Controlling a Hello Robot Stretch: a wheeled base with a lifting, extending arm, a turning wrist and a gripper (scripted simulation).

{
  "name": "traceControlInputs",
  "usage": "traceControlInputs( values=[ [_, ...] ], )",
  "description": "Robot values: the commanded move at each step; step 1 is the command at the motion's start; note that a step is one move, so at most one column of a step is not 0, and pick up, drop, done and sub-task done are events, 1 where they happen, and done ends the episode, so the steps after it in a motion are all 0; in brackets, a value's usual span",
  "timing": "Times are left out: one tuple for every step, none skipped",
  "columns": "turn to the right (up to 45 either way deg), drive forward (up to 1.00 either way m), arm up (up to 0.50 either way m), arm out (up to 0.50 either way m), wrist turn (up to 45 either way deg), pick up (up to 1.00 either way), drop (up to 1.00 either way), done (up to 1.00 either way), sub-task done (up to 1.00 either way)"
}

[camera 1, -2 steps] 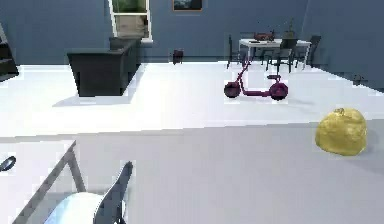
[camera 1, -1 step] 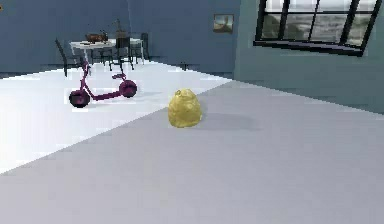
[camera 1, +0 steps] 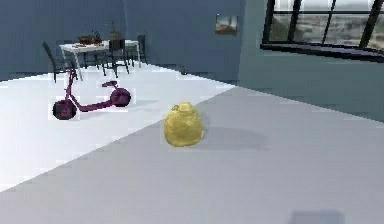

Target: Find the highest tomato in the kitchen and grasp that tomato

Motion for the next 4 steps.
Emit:
traceControlInputs(
  values=[
    [-45.0, 0.00, 0.00, 0.00, 0.0, 0.00, 0.00, 0.00, 0.00],
    [0.0, 0.80, 0.00, 0.00, 0.0, 0.00, 0.00, 0.00, 0.00],
    [-45.0, 0.00, 0.00, 0.00, 0.0, 0.00, 0.00, 0.00, 0.00],
    [0.0, 0.95, 0.00, 0.00, 0.0, 0.00, 0.00, 0.00, 0.00]
  ],
)
